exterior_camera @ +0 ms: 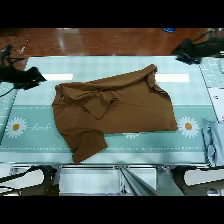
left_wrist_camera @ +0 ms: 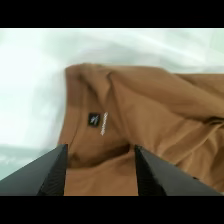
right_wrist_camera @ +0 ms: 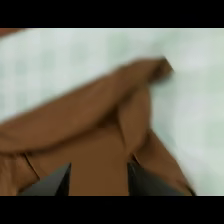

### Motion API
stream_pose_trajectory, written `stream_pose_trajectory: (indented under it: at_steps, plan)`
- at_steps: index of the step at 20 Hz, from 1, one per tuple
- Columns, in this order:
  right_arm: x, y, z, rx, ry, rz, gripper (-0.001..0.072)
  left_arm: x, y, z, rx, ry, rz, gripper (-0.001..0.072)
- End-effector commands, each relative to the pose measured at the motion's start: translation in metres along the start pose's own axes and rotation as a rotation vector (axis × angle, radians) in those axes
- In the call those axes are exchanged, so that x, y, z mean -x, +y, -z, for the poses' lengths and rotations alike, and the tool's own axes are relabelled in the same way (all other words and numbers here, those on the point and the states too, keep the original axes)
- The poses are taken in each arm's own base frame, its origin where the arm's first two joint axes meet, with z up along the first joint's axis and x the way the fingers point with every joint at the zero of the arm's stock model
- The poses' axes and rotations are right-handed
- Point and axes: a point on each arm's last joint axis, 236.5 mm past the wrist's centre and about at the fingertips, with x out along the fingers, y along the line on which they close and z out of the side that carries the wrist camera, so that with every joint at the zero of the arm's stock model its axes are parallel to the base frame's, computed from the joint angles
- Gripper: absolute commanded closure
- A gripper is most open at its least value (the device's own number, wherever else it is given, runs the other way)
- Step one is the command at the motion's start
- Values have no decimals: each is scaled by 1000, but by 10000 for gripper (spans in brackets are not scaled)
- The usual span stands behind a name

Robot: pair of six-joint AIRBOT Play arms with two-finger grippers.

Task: Fold the shirts.

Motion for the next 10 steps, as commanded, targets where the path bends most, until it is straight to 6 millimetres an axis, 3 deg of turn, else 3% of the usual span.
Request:
stream_pose_trajectory:
  at_steps: [1,3,5,8,10]
  plan:
    - [56,-39,62,40,125,128,303,18,24,47,74,87,0,198]
    - [53,-47,91,-21,48,147,303,3,37,102,77,181,-3,198]
    - [39,-53,142,-78,24,145,303,-3,51,145,145,250,-4,198]
    - [18,-56,222,-144,52,114,303,-16,61,197,239,340,7,198]
    - [9,-54,257,-182,80,89,303,-27,62,221,282,387,16,198]
